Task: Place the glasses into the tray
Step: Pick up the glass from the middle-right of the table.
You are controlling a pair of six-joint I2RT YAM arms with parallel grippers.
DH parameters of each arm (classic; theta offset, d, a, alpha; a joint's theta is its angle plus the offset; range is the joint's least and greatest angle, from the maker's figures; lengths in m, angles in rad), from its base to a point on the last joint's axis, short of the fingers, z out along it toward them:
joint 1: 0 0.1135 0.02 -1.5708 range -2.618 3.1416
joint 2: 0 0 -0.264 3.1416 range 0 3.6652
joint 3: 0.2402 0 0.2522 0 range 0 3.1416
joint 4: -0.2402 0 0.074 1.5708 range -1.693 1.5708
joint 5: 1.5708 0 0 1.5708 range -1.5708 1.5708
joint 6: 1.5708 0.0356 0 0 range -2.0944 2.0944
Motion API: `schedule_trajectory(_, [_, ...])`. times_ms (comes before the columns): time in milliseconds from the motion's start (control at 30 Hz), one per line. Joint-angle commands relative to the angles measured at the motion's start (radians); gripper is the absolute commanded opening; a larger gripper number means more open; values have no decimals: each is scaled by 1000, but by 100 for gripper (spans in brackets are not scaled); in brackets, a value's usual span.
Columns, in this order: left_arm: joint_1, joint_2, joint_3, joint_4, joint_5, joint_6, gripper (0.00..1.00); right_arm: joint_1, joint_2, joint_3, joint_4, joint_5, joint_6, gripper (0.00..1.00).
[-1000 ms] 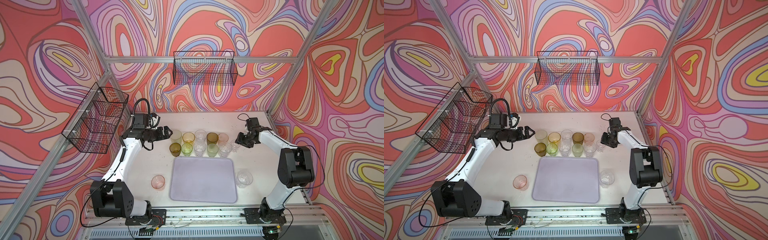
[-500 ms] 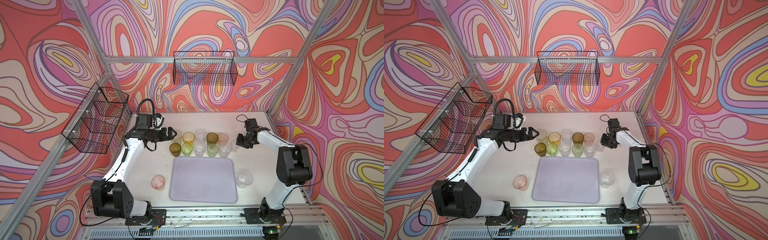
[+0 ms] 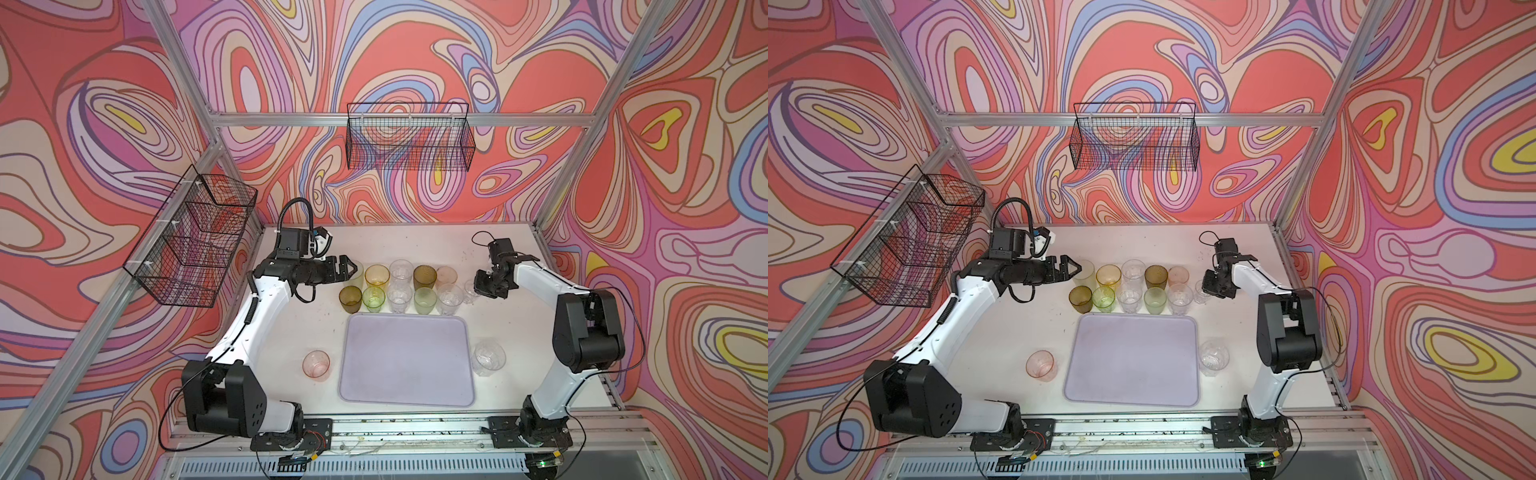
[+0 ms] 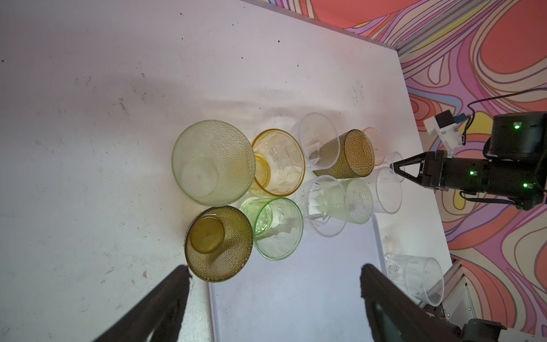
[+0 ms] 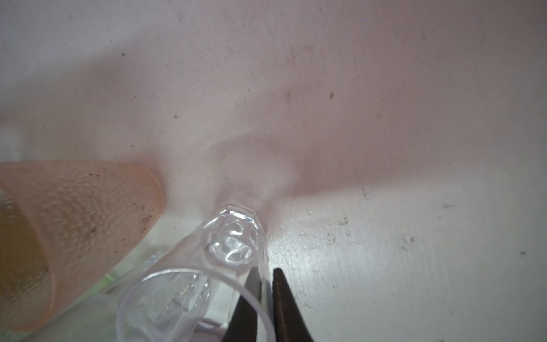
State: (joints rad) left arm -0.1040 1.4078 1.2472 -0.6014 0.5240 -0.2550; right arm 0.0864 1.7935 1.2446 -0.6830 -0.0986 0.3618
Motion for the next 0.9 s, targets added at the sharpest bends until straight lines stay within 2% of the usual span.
schedule_trajectory(0, [-5, 4, -8, 10, 12, 10, 93, 4, -16, 26, -36, 26, -10, 5])
schedule_trajectory(67, [-5, 6, -7, 11, 13, 8, 93, 4, -53, 27, -48, 32, -15, 0])
schedule_trajectory(500, [-12, 11, -2, 10, 14, 3, 94, 16, -225, 56, -275, 40, -41, 0])
schedule_trajectory(867, [-13, 10, 1, 11, 13, 2, 94, 93, -309, 28, -409, 22, -27, 0])
